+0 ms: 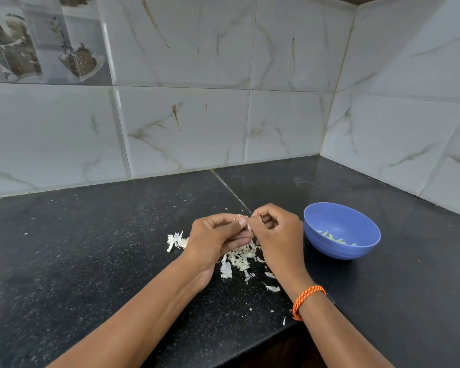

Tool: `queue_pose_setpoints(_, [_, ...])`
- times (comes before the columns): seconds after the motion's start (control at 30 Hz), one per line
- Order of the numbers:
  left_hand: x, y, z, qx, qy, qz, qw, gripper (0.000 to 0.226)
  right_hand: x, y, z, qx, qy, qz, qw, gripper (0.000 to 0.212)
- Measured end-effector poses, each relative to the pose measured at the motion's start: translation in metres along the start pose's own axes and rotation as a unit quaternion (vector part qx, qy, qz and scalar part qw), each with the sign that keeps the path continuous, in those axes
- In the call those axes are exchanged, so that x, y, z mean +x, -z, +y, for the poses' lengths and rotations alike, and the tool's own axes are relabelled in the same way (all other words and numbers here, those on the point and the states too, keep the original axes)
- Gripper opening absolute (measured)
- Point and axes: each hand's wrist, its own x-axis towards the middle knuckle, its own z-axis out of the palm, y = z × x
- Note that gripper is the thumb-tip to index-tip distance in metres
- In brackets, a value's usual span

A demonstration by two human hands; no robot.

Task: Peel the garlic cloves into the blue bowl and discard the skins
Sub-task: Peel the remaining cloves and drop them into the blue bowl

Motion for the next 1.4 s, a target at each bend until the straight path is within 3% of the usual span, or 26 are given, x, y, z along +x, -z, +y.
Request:
queue_pose_setpoints(0.1, [0.003, 0.004, 0.001, -0.066, 0.043, 0.031, 0.996, 0.015, 0.0, 0.005, 0.002, -0.021, -0.032, -0.056, 0.998, 0.021])
queue_pose_setpoints(0.27, [0.006, 0.009, 0.003, -0.076, 0.047, 0.047, 0.995, 0.014, 0.001, 0.011, 0.0, -0.048, -0.035, -0.117, 0.991, 0.03])
queue_pose_setpoints(0.63, [0.006, 0.01, 0.002, -0.034, 0.011, 0.055, 0.998, 0.019, 0.003, 0.008, -0.001, -0.093, 0.016, -0.095, 0.991, 0.011])
queue_pose_setpoints(0.83, [0.004, 0.008, 0.003, 0.011, -0.032, 0.058, 0.998, 0.021, 0.0, 0.004, 0.003, -0.023, -0.014, -0.114, 0.993, 0.015])
queue_pose_setpoints(1.4, [-0.001, 0.004, 0.007, 0.106, -0.112, 0.063, 0.986, 0.008, -0.008, -0.005, -0.002, 0.003, -0.016, -0.063, 0.998, 0.013])
